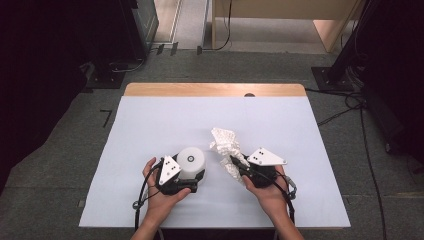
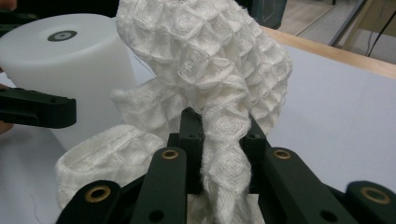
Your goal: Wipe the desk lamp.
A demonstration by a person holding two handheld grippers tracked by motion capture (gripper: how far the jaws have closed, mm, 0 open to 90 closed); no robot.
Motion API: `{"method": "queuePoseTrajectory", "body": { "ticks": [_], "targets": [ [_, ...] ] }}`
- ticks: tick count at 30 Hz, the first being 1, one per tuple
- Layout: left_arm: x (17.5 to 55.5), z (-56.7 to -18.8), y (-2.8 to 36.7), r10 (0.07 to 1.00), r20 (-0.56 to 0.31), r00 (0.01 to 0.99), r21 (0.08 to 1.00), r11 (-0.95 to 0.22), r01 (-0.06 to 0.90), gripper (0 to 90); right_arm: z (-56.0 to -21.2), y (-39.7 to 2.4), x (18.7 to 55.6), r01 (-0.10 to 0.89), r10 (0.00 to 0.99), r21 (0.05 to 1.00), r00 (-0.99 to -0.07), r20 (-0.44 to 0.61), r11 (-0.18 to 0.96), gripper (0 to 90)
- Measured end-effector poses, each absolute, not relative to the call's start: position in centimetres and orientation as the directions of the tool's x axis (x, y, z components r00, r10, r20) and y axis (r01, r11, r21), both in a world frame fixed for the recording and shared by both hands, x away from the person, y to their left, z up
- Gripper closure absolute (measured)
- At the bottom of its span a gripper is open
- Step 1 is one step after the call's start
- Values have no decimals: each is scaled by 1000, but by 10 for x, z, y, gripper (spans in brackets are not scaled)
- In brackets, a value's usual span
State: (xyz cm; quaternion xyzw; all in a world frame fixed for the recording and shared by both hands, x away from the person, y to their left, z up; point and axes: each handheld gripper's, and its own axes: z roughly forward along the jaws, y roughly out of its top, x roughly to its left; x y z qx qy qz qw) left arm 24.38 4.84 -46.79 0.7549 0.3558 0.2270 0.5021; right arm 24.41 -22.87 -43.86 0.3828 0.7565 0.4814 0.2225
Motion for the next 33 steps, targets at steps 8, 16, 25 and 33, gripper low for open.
{"method": "queuePoseTrajectory", "body": {
  "ticks": [8,16,25,33],
  "targets": [
    [233,-468,28,867,11,498,914,-211,347,70,-440,-230,245,366,800,900,-599,35,235,763],
    [239,-466,36,838,-7,546,908,-223,354,84,-440,-229,245,355,799,904,-601,25,239,762],
    [262,-461,62,566,-301,767,879,-148,453,85,-428,-221,236,293,758,935,-651,42,200,732],
    [257,-459,47,462,-320,827,871,-200,449,85,-420,-211,226,252,738,958,-671,73,135,776]
  ]
}}
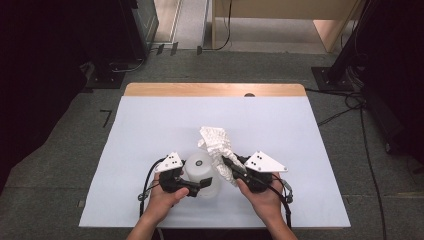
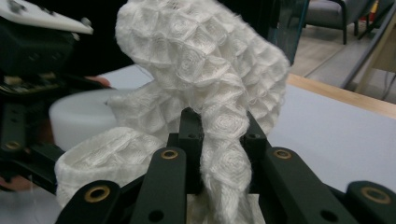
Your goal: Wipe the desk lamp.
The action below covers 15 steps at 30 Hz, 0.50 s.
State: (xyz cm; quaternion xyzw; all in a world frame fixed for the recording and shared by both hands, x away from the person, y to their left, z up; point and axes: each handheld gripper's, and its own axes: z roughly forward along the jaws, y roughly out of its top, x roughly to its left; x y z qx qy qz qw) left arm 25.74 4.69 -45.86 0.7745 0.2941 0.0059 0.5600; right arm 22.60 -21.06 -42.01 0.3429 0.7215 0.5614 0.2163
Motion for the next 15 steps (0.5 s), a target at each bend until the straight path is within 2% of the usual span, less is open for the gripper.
{"method": "queuePoseTrajectory", "body": {
  "ticks": [8,15],
  "targets": [
    [262,-454,60,458,-368,809,870,-137,474,85,-435,-199,226,283,677,946,-728,104,159,782],
    [269,-446,83,490,-395,777,873,-62,484,85,-452,-186,230,330,622,890,-780,69,315,778]
  ]
}}
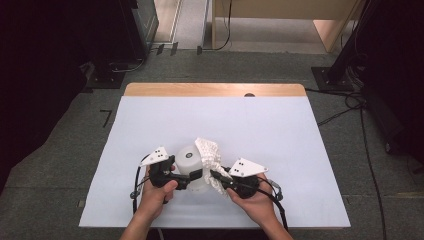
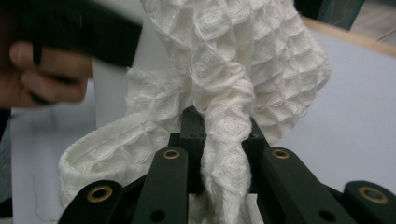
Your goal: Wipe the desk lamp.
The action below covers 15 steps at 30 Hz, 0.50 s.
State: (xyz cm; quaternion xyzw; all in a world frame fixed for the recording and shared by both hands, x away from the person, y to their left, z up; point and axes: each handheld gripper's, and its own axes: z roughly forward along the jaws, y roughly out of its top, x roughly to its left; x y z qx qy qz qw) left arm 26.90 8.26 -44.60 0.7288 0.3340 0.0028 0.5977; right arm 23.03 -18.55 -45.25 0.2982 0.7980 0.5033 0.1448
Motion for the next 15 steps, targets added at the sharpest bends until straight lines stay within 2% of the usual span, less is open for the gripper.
{"method": "queuePoseTrajectory", "body": {
  "ticks": [3,6,15],
  "targets": [
    [270,-442,89,491,-392,778,878,-53,476,85,-457,-181,231,354,608,872,-790,84,339,782],
    [269,-443,86,482,-387,786,876,-73,477,85,-452,-181,229,354,625,880,-775,88,315,784],
    [261,-451,57,444,-341,829,868,-189,458,85,-433,-198,222,262,671,942,-740,57,209,786]
  ]
}}
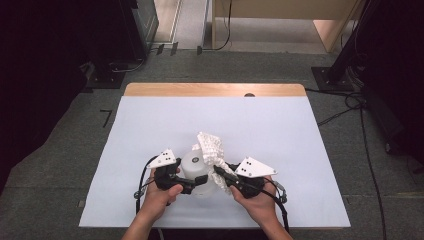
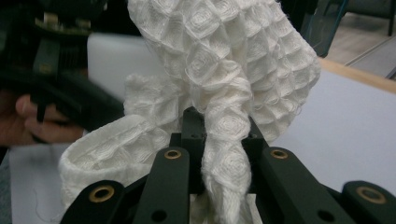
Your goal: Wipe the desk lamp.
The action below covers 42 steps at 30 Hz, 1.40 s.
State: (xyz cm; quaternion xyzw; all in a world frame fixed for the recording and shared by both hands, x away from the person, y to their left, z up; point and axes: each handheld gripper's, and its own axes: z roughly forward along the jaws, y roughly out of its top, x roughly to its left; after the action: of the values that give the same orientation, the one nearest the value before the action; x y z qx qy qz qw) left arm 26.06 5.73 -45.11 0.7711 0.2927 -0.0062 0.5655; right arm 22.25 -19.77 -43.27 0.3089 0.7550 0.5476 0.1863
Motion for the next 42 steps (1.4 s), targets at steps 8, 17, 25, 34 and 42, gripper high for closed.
{"method": "queuePoseTrajectory", "body": {
  "ticks": [8,17,25,34,42],
  "targets": [
    [265,-445,72,470,-364,804,873,-128,470,85,-448,-190,227,301,642,902,-765,36,309,785],
    [269,-441,88,492,-369,789,880,-88,467,85,-458,-179,229,325,595,862,-803,33,390,785],
    [262,-447,63,461,-303,834,878,-206,433,85,-439,-190,225,276,646,911,-763,14,306,785],
    [259,-451,53,461,-267,846,869,-263,418,85,-432,-197,222,249,673,933,-739,10,260,784],
    [262,-449,60,486,-263,834,882,-230,412,85,-445,-196,231,323,687,897,-726,29,303,783]
  ]
}}
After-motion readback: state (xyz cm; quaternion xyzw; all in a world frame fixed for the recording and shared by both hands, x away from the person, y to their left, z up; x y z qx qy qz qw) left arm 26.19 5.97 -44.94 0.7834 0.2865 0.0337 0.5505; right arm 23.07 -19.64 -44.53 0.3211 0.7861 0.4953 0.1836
